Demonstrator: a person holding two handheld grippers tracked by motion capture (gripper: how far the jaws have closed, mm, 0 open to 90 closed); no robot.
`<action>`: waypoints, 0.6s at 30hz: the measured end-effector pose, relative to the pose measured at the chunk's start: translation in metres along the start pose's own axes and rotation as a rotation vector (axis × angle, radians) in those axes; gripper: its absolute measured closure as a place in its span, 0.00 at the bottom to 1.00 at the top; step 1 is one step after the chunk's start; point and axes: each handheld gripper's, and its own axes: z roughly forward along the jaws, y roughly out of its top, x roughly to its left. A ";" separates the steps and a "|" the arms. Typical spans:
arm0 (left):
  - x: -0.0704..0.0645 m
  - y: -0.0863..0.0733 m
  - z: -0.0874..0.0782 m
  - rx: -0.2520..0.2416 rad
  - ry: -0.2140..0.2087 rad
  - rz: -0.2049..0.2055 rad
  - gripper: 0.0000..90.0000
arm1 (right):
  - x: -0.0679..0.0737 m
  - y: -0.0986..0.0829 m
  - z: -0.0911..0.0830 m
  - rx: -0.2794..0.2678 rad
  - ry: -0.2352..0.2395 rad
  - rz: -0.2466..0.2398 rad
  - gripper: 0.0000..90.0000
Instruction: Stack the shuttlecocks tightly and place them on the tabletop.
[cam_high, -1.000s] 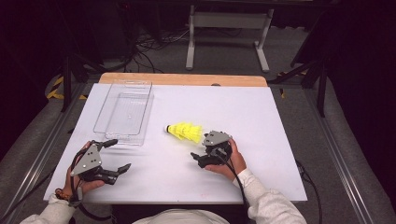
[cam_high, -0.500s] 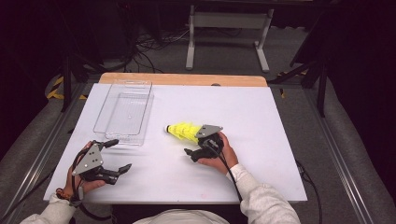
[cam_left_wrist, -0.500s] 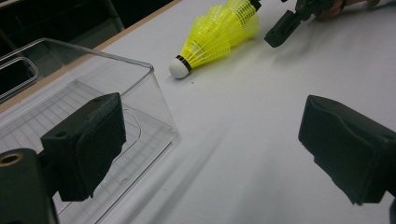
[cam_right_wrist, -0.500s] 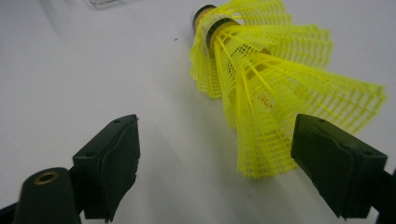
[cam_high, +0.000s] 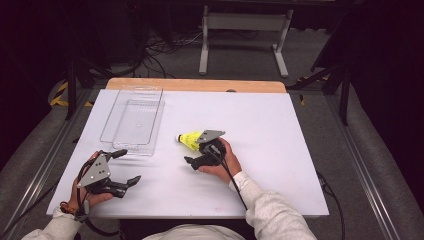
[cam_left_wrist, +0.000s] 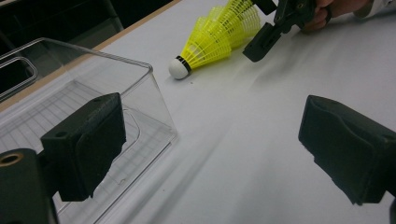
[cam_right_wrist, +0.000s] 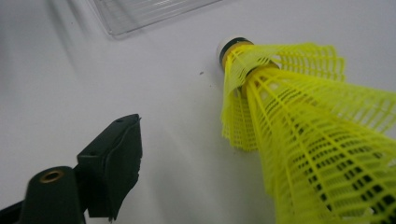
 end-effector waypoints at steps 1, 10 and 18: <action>0.000 0.000 0.000 0.003 -0.002 0.000 0.09 | 0.001 0.001 0.002 0.002 -0.007 0.000 0.21; 0.000 0.000 0.001 0.001 -0.003 -0.004 0.09 | 0.005 0.008 0.014 -0.012 -0.139 0.058 0.31; 0.000 0.000 0.000 0.002 -0.004 -0.004 0.09 | 0.002 0.015 0.024 -0.027 -0.247 0.111 0.44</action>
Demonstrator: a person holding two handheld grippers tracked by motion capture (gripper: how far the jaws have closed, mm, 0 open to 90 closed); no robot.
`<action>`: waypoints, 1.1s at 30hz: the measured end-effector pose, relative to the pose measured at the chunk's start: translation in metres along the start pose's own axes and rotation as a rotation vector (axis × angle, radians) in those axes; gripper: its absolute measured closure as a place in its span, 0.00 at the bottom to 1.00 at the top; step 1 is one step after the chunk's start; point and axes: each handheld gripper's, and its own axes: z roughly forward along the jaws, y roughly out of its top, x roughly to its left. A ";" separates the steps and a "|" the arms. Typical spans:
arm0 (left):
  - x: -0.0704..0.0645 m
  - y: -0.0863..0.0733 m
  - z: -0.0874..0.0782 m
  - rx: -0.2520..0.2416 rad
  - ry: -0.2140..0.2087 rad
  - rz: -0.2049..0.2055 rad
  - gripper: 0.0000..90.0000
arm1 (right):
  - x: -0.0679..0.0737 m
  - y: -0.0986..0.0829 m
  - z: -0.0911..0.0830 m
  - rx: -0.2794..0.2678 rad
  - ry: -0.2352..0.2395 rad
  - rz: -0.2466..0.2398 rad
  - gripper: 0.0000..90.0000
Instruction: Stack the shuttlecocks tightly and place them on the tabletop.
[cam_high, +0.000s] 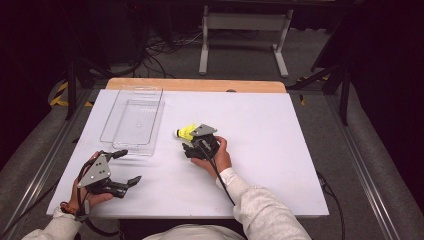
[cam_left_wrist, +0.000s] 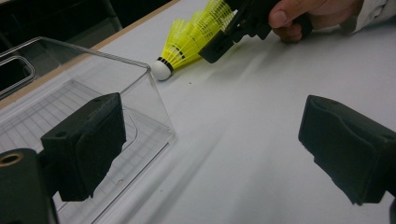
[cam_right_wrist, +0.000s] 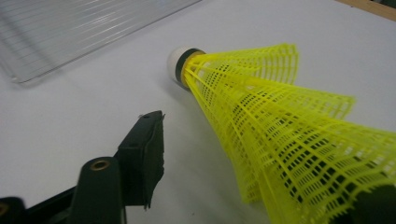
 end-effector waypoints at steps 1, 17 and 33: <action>0.000 0.000 0.000 -0.002 0.001 -0.001 0.09 | 0.000 0.001 0.001 -0.001 -0.008 0.004 0.49; 0.001 -0.001 -0.001 -0.001 0.000 -0.003 0.09 | 0.001 0.013 0.015 0.003 -0.110 -0.070 0.88; 0.002 -0.001 0.000 0.001 0.001 -0.005 0.09 | -0.006 0.013 0.008 -0.026 -0.061 -0.033 0.89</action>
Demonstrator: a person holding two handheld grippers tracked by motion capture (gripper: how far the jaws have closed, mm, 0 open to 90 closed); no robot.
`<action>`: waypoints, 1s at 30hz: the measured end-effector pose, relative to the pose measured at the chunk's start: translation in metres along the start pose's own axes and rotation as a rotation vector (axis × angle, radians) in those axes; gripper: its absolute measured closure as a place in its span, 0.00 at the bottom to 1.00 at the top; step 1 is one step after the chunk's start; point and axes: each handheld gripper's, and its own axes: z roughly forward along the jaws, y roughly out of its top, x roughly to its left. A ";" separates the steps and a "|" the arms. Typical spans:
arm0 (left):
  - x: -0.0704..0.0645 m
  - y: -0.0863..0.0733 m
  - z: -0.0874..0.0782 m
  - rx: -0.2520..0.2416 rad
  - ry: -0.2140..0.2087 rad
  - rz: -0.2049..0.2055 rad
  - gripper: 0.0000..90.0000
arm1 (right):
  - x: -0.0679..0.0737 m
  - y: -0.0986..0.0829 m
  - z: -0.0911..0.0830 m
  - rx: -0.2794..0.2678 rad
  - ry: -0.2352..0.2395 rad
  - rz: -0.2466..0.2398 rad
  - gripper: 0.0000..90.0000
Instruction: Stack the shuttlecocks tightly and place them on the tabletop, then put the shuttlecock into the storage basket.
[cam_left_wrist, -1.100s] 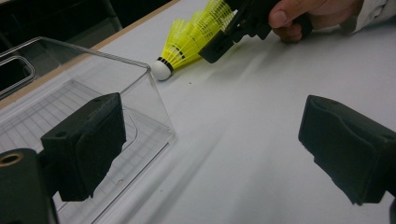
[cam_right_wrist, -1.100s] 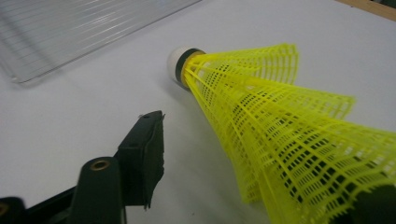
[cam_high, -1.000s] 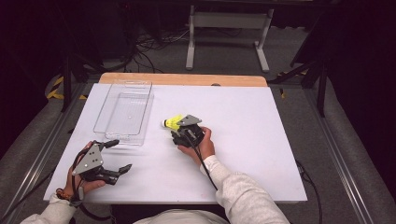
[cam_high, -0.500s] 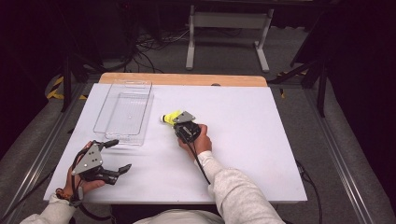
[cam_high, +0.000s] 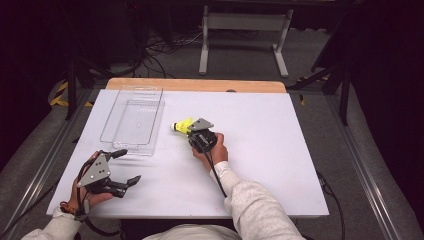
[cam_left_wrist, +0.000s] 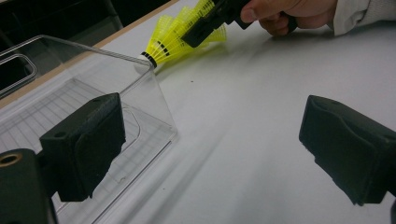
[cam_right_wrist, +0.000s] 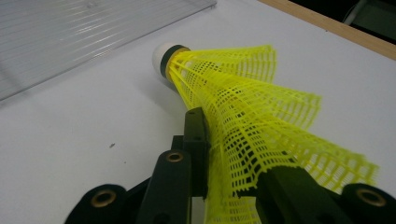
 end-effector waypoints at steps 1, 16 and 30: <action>0.000 0.000 0.000 -0.001 0.000 -0.002 0.09 | -0.001 0.000 -0.001 0.000 0.004 0.002 0.89; 0.002 0.000 0.000 -0.006 -0.004 -0.006 0.09 | -0.003 0.000 -0.013 -0.017 0.029 -0.006 0.89; 0.003 0.000 0.000 -0.006 0.003 -0.010 0.08 | -0.009 0.000 -0.026 -0.050 0.047 -0.004 0.89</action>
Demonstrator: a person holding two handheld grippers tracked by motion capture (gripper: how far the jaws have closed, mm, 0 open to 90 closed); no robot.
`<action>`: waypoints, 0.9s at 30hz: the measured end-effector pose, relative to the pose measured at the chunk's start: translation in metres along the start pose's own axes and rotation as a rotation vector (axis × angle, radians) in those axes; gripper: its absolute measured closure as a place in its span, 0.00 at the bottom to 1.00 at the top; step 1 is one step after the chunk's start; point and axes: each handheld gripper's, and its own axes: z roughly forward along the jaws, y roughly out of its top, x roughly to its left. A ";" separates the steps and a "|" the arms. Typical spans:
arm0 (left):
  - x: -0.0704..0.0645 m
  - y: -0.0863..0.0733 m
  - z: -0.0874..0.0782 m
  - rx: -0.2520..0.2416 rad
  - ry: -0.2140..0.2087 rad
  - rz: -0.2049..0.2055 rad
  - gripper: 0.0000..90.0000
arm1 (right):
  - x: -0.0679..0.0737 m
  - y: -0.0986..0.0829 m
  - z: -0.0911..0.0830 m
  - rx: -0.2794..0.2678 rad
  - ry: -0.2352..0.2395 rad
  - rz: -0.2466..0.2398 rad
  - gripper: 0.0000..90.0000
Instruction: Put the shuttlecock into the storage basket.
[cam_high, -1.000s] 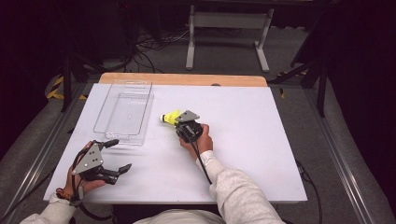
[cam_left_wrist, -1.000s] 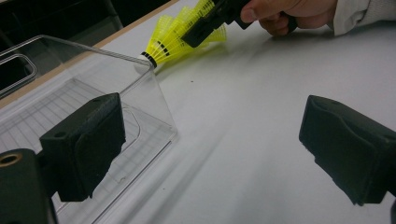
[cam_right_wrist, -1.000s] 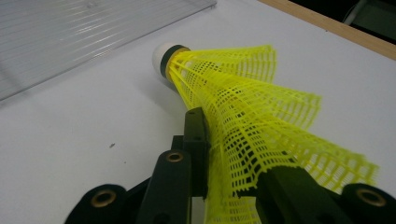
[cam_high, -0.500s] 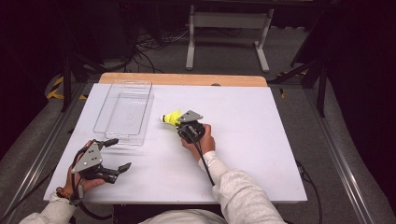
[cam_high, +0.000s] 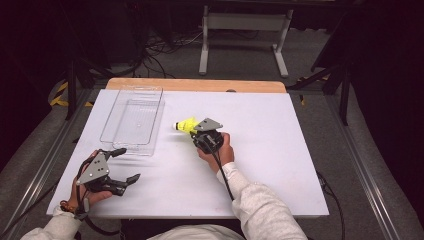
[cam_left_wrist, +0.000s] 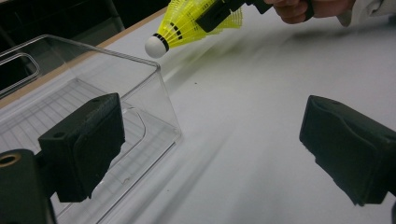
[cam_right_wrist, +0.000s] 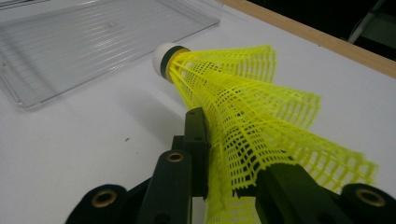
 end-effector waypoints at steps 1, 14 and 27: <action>0.000 0.000 0.000 -0.001 0.001 0.002 0.08 | 0.000 0.000 0.000 -0.001 0.000 0.000 0.89; -0.001 0.002 0.002 0.002 0.006 0.014 0.08 | 0.000 -0.001 -0.013 -0.031 0.014 -0.023 0.89; -0.002 0.001 0.002 0.006 0.005 0.007 0.08 | 0.001 0.006 -0.021 -0.069 0.028 -0.030 0.89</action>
